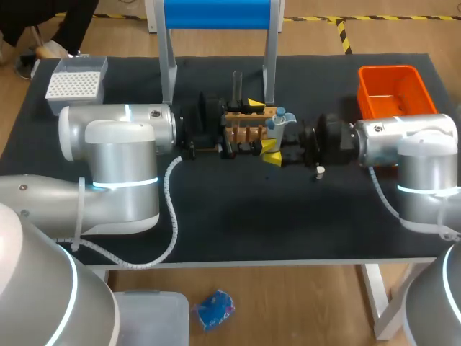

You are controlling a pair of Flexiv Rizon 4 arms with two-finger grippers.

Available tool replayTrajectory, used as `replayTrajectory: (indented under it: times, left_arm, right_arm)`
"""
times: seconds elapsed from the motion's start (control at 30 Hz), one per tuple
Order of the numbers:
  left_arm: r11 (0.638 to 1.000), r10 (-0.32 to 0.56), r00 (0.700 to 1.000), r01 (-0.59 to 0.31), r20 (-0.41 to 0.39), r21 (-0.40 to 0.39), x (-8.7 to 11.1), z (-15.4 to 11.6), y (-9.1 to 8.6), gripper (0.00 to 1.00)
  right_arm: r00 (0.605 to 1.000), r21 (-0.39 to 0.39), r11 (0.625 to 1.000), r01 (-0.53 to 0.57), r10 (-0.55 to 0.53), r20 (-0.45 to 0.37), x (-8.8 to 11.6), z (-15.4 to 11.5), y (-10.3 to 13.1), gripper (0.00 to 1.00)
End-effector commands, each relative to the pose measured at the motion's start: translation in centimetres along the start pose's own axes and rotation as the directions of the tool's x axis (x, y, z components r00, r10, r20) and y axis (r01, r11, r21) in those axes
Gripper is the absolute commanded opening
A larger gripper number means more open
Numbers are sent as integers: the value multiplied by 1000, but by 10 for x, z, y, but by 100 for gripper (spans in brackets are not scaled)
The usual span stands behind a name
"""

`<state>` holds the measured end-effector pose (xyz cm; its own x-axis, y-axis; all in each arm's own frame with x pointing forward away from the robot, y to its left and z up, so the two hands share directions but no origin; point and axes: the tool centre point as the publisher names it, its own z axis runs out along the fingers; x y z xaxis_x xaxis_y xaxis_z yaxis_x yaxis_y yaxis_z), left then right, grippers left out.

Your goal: Invert the test tube, pick up the pipette, mount the tip to pipette, aspirate from beaker and dispense into the tube, eject the tip, return the pipette, and cap with the stopper.

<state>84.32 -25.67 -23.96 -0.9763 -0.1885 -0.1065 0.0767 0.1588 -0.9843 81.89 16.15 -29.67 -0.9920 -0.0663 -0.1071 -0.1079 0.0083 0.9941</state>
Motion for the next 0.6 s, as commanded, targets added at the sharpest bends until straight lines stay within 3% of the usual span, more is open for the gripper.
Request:
replayTrajectory:
  times: [0.03,0.37,0.4,0.43,0.47,0.53,0.57,0.6]
  left_arm:
    - [1000,2,1000,-2,8,0,2,2,0,100]
    - [1000,2,1000,-2,8,0,2,2,0,100]
    - [1000,2,1000,-2,8,0,2,2,0,86]
    - [1000,2,1000,-2,8,0,2,2,0,48]
    - [1000,2,1000,-2,8,0,2,2,0,26]
    - [1000,2,1000,-2,8,0,2,2,0,11]
    - [1000,2,1000,-2,8,0,2,2,0,33]
    - [1000,2,1000,-2,7,0,1,2,0,42]
  right_arm:
    - [1000,-6,1000,1,-1,20,0,6,-4,0]
    - [999,-12,1000,8,-8,45,-7,4,1,0]
    - [999,-13,1000,10,-9,45,-8,3,2,0]
    - [999,-13,1000,12,-12,45,-8,3,3,0]
    - [999,-12,1000,14,-14,45,-8,3,4,0]
    - [999,-13,1000,17,-16,44,-8,2,6,0]
    - [999,-14,1000,19,-18,43,-8,2,7,0]
    - [999,-14,1000,20,-19,43,-8,1,8,0]
